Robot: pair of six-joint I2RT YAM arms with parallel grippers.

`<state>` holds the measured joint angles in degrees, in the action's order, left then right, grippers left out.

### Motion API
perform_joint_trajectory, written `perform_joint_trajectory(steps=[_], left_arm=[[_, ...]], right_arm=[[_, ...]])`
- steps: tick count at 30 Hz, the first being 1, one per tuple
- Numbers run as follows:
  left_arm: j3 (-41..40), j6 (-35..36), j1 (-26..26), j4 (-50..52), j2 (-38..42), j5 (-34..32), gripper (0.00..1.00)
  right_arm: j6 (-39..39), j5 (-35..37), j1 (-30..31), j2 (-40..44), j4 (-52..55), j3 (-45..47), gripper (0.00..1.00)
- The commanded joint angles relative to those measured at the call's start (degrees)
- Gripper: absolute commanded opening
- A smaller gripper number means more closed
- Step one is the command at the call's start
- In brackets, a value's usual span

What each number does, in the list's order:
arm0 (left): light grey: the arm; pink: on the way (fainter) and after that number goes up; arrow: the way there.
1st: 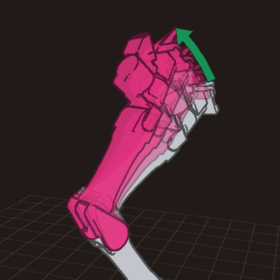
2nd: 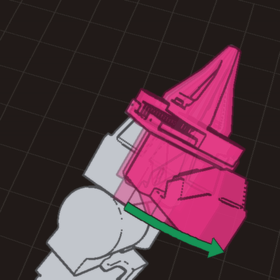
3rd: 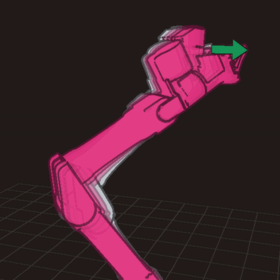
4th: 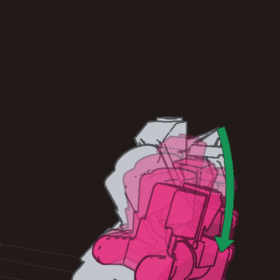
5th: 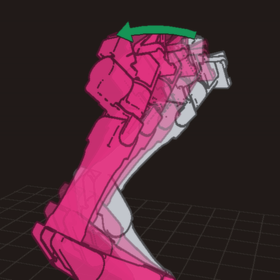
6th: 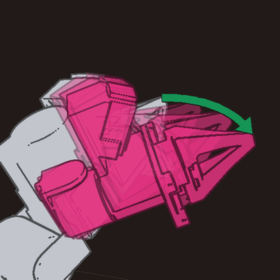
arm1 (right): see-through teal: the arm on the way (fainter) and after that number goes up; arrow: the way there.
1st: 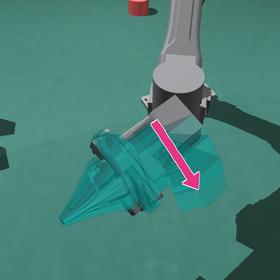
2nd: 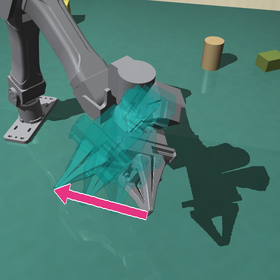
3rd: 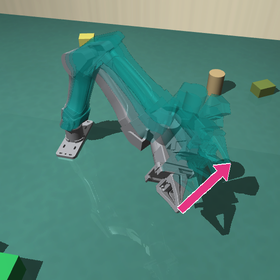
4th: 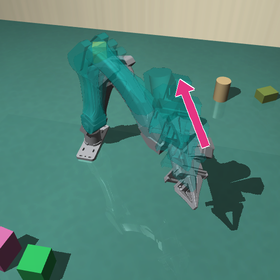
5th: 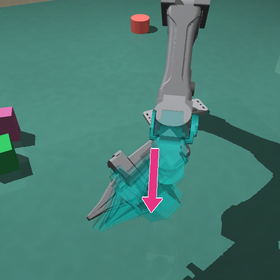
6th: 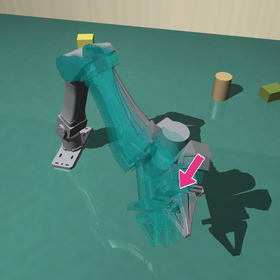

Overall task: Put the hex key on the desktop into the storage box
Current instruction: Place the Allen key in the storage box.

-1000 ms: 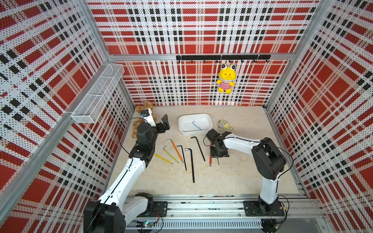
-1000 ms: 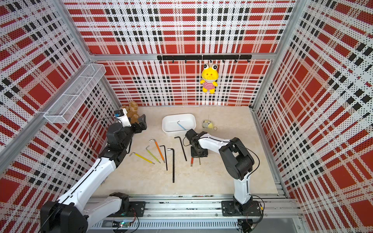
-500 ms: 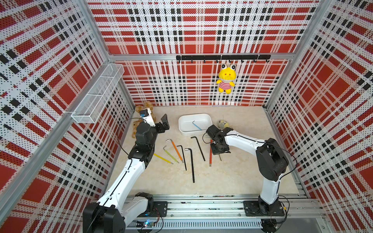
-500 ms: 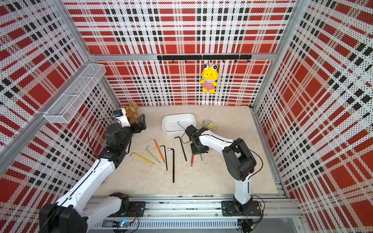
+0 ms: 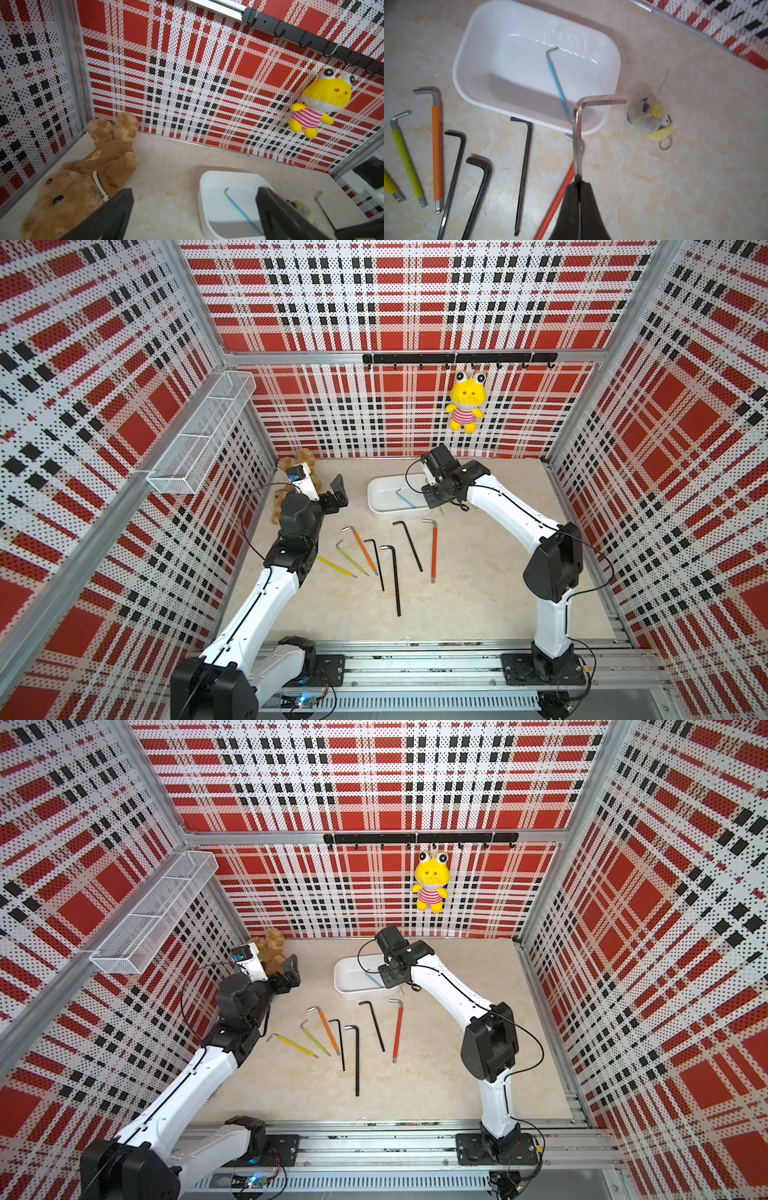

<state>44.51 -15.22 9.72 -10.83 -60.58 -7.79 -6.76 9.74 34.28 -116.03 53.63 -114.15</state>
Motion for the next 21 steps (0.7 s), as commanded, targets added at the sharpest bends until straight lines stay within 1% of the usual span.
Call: perform_joint_trajectory(steps=[1,6,12,21], left_arm=[[0.7,0.4,-0.3,0.4,0.9,-0.6,0.99],[0.8,0.6,-0.4,0.5,1.1,-1.5,0.99],[1.1,0.5,-0.5,0.6,0.5,-0.4,0.99],[1.2,0.5,-0.5,0.5,-0.7,-0.7,0.99]], right_arm=[[12.7,-3.8,-0.5,-5.3,-2.5,-6.0,0.00],[22.2,-6.2,-0.6,-11.2,-6.7,-11.1,0.00],[29.1,-8.8,-1.3,-18.8,-10.0,-14.5,0.00],[31.0,-12.8,-2.6,-28.7,-11.2,-23.2,0.00]])
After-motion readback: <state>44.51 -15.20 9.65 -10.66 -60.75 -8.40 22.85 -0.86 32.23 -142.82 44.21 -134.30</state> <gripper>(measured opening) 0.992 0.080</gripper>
